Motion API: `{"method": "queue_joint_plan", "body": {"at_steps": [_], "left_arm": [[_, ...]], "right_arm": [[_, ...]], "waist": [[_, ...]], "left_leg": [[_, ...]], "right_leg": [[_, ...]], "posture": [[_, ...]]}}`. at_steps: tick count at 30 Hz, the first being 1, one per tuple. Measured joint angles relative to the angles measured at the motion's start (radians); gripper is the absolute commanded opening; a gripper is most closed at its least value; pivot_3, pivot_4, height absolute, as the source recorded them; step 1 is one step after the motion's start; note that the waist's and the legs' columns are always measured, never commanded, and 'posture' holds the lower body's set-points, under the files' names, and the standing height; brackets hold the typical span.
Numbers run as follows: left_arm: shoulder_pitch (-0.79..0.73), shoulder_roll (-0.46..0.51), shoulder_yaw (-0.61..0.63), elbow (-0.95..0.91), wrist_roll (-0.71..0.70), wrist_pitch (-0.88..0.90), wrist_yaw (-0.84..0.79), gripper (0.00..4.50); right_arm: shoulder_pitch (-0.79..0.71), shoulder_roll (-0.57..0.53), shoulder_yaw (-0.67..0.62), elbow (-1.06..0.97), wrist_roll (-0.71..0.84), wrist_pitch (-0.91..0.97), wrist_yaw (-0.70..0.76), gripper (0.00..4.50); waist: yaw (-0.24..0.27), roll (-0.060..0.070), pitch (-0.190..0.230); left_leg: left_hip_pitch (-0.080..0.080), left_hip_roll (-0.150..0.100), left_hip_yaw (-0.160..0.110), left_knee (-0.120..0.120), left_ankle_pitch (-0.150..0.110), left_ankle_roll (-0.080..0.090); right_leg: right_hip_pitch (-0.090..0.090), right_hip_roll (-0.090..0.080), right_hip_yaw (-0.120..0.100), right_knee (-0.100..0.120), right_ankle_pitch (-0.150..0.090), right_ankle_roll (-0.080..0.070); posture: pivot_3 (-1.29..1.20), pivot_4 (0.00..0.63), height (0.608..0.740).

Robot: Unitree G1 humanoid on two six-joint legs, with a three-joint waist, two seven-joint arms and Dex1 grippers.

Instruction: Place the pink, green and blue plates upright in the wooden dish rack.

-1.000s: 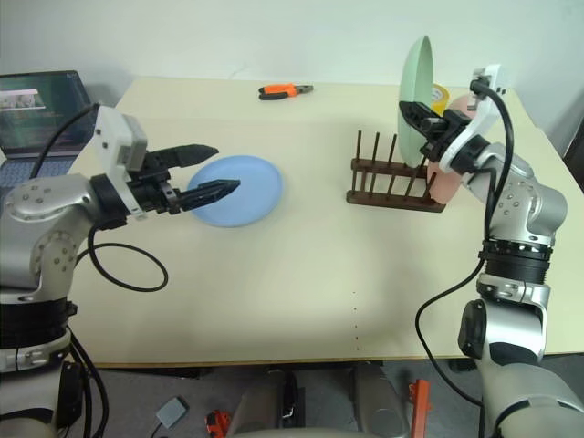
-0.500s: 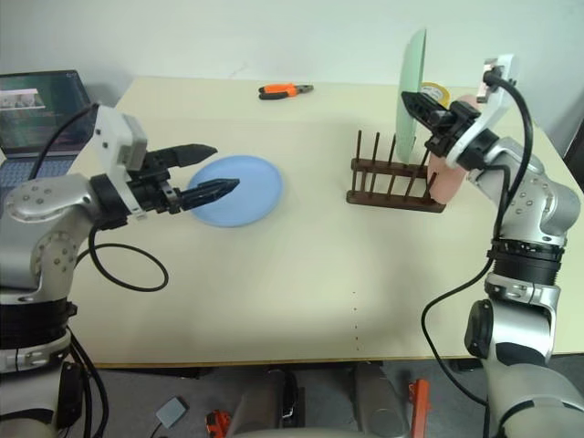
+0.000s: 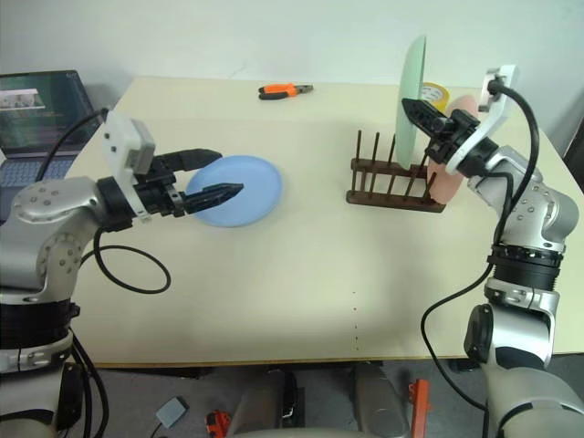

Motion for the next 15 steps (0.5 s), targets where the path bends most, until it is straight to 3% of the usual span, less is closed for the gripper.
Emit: {"method": "queue_joint_plan", "body": {"at_steps": [15], "left_arm": [[0.007, 0.0, 0.0, 0.0, 0.0, 0.0, 0.0, 3.56]], "right_arm": [[0.036, -0.012, 0.001, 0.036, 0.007, 0.0, 0.026, 0.0]], "waist": [[0.0, 0.0, 0.0]], "left_leg": [[0.0, 0.001, 0.0, 0.0, 0.0, 0.0]], "right_leg": [[0.0, 0.0, 0.0, 0.0, -0.001, 0.001]], "posture": [[0.0, 0.15, 0.74]]}}
